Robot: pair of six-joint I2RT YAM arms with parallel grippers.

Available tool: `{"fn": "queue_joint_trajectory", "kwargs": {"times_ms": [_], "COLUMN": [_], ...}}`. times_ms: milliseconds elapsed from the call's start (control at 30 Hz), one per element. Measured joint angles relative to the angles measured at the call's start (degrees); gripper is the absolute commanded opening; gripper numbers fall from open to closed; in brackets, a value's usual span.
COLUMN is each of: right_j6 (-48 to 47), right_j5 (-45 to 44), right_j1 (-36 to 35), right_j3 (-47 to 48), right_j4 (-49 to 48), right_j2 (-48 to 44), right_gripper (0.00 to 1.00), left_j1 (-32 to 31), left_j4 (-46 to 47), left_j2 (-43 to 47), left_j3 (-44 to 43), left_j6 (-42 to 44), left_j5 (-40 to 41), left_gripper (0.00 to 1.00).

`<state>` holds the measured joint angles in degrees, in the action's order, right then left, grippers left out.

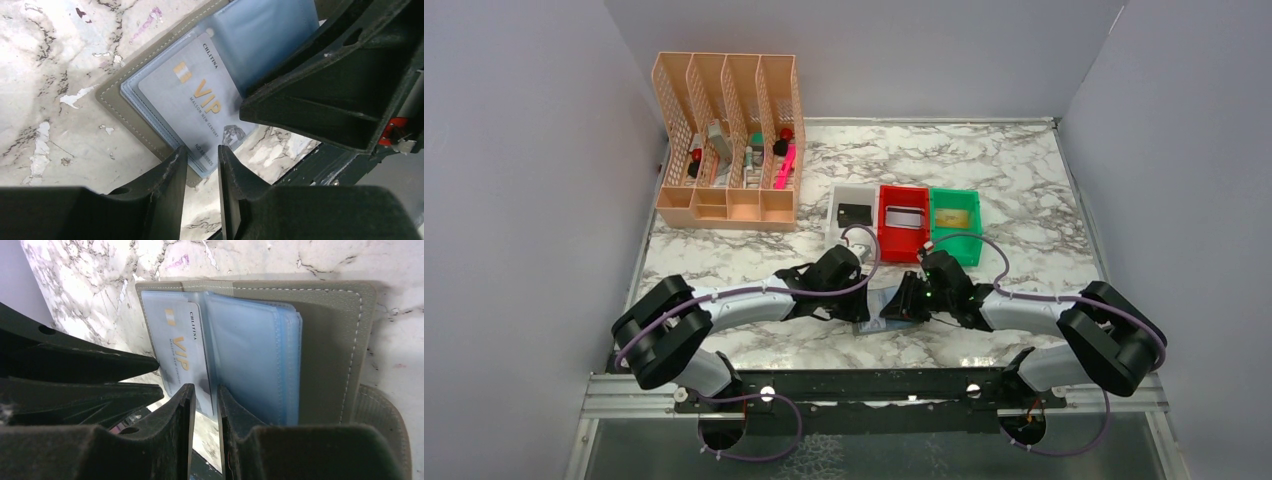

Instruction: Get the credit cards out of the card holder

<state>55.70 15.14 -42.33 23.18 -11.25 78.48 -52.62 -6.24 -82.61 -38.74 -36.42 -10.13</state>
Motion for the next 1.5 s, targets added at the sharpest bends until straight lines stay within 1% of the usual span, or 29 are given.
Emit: {"fn": "queue_joint_trajectory", "kwargs": {"times_ms": [200,300,433,567,667,733,933,1167,1500], "right_j6": [0.46,1.09,1.57,1.97,2.27,2.34,2.25,1.09,-0.31], "right_j5": [0.0,0.07,0.39,0.79,0.74,0.63,0.31,-0.11,-2.86], "right_j1": [0.0,0.02,0.02,0.07,0.07,0.07,0.07,0.24,0.44], "right_j3": [0.0,0.0,0.02,0.0,-0.02,-0.11,-0.33,-0.44,-0.48], "right_j4": [-0.61,-1.64,-3.06,-3.3,-3.26,-3.28,-3.13,-1.9,2.19], "right_j2": [0.28,1.27,2.21,2.56,2.58,2.58,2.14,0.39,-2.32], "right_gripper": [0.27,0.26,0.2,0.11,0.05,0.03,0.01,0.01,0.02], "left_j1": [-0.02,-0.02,-0.02,-0.02,0.0,0.0,-0.02,-0.02,-0.35], "left_j4": [0.68,0.92,1.25,1.4,1.38,1.31,1.14,1.11,1.77], "left_j2": [-0.87,-1.46,-1.75,-1.9,-2.05,-2.08,-2.1,-2.32,-2.97], "left_j3": [0.24,0.42,0.59,0.66,0.66,0.66,0.66,0.61,0.17], "left_j6": [-0.02,0.0,0.0,0.02,0.07,0.07,0.07,0.07,0.22], "left_j5": [0.79,0.83,0.85,1.14,1.57,1.75,2.12,2.32,2.78], "left_gripper": [0.25,0.24,0.24,0.22,0.2,0.2,0.2,0.2,0.19]}}
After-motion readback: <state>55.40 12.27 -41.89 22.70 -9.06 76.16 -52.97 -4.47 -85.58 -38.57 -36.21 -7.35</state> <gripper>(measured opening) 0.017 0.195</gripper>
